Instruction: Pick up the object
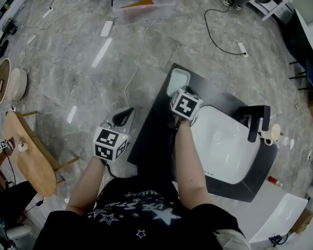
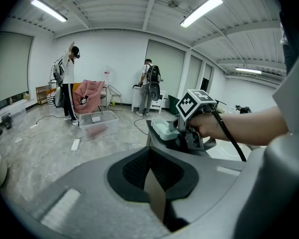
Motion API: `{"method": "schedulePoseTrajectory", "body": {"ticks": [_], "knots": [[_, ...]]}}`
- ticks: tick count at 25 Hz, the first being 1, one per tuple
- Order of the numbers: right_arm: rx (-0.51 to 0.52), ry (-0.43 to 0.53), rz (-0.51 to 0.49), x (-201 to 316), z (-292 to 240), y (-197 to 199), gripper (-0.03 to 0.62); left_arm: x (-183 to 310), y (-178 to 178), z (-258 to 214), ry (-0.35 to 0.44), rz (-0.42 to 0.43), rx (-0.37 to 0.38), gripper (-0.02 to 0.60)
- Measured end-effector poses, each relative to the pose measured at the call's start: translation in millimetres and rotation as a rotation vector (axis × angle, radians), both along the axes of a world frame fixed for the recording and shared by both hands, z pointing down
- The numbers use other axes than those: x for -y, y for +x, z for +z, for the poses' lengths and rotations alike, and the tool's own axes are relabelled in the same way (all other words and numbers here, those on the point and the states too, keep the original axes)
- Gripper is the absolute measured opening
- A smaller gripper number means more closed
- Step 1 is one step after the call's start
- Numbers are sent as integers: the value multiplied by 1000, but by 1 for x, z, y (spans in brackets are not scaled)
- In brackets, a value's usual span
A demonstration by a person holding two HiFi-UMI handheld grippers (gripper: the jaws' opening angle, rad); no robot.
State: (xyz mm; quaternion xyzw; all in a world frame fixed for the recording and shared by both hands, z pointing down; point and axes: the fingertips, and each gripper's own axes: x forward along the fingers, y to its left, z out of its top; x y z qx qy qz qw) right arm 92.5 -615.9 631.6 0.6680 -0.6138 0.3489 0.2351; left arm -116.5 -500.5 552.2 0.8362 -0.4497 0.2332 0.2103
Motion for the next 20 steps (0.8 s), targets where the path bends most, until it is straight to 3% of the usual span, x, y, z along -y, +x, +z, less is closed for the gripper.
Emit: {"method": "schedulePoseTrajectory", "body": {"ticks": [12, 20], "knots": [[2, 80, 10, -25, -45, 7, 9, -24, -7, -24, 45, -2, -27, 9], [10, 154, 26, -86, -90, 8, 9, -81, -10, -40, 56, 21, -62, 9]]}}
